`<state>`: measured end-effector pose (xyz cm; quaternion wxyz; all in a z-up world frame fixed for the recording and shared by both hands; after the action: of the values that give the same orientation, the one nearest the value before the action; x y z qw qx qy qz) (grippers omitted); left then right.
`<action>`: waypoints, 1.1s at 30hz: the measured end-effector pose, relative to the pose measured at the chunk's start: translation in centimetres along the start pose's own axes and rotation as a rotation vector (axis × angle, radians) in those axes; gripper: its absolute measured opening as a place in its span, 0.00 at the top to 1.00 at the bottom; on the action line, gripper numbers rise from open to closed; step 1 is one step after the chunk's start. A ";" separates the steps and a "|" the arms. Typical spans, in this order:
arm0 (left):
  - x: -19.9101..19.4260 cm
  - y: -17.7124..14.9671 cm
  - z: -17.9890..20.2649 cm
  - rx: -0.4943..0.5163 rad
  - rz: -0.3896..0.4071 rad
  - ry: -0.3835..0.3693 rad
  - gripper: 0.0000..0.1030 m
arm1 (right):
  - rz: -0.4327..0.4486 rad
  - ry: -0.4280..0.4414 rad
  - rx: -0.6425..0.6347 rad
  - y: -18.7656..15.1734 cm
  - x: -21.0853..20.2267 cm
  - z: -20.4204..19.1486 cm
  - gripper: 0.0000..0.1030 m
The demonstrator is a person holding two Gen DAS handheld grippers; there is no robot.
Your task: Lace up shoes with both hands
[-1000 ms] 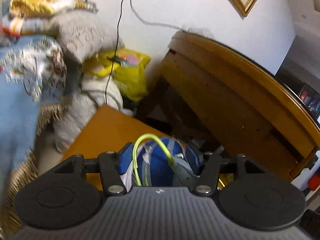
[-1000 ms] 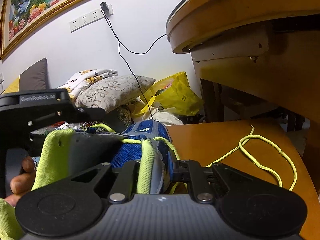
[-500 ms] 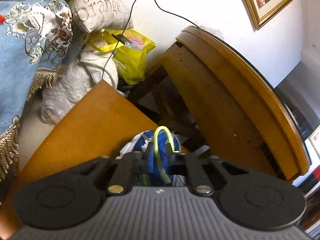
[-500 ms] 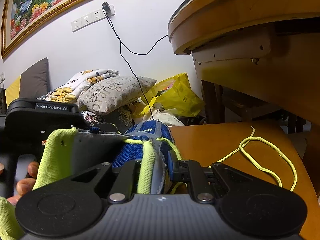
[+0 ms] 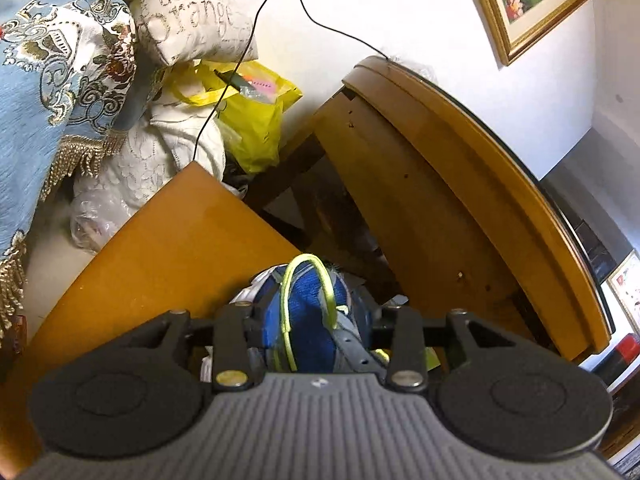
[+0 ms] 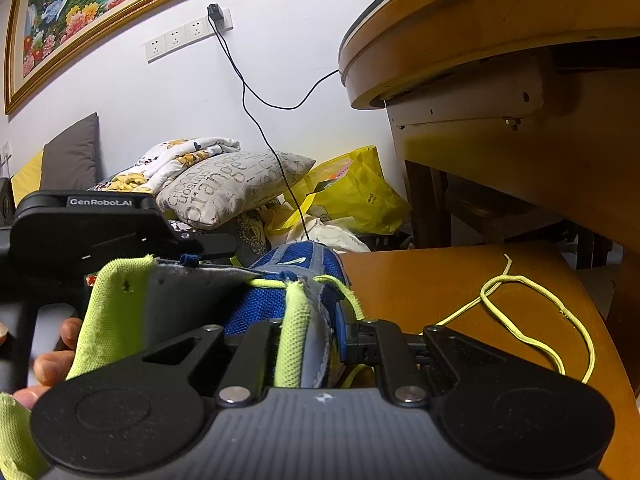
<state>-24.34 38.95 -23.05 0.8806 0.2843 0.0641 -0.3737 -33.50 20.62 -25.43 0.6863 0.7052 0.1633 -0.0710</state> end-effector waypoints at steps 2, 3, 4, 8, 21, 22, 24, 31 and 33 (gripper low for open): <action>0.0 -0.1 0.1 -0.003 0.001 -0.017 0.62 | 0.001 -0.001 -0.001 0.0 0.0 0.0 0.86; 0.1 -0.2 0.1 0.002 0.000 -0.019 0.65 | 0.001 -0.001 -0.001 0.0 0.0 -0.1 0.86; 0.1 -0.2 0.2 0.008 -0.003 -0.020 0.68 | 0.001 -0.002 -0.001 0.0 0.0 -0.1 0.86; 0.5 -0.6 0.4 0.040 -0.023 -0.017 0.94 | 0.002 -0.003 -0.005 0.0 0.0 -0.2 0.86; -0.3 -0.5 0.9 0.146 0.108 0.095 0.98 | -0.001 0.003 -0.002 -0.1 -0.1 0.0 0.83; -0.3 -0.4 1.0 0.155 0.118 0.104 0.98 | 0.000 0.000 -0.005 0.0 -0.1 -0.1 0.83; -0.4 -0.3 1.1 0.171 0.140 0.122 0.98 | 0.001 -0.003 -0.009 0.0 -0.2 -0.1 0.83; -1.4 1.1 0.6 0.163 0.190 0.148 0.98 | -0.001 -0.002 -0.013 0.0 -0.3 -0.1 0.83; -1.5 1.2 0.6 0.172 0.202 0.160 0.98 | -0.001 0.002 -0.015 0.0 -0.3 -0.2 0.83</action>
<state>-24.65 40.24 -21.48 0.8783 0.3923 0.0727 -0.2635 -33.76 20.74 -25.31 0.6915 0.6999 0.1649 -0.0694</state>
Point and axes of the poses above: each gripper's, at about its wrist camera, not at the fingertips, and x roughly the way its jaws point, z to its right, y to its top, the point moved 5 cm from there along x, roughly the way its jaws point, and after that the axes turned 12 degrees about -x, right-handed, at the moved point
